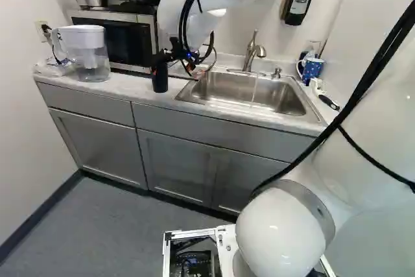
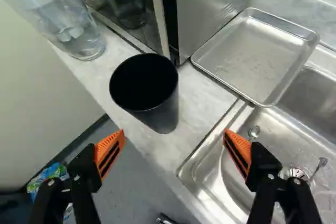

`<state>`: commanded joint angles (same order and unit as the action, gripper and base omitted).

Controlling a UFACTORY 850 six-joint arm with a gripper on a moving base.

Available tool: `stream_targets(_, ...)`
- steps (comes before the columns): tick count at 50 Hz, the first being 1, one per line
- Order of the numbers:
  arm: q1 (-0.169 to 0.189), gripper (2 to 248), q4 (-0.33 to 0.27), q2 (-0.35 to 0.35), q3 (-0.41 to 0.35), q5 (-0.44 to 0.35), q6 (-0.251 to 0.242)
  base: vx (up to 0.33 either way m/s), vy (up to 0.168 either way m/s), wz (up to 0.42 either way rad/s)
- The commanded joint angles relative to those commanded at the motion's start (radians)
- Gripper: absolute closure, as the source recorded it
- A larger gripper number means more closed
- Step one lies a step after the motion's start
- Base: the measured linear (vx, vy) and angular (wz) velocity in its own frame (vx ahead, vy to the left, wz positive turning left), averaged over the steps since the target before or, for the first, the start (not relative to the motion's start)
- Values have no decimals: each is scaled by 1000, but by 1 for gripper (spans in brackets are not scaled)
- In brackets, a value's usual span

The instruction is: Rinse the cup and place it in the tray

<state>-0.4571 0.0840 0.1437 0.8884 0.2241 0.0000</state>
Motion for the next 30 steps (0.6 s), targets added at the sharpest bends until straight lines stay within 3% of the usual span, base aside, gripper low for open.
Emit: stream_targets(30, -1, 3, 0, -1, 1, -15, 0, 0, 0, 0)
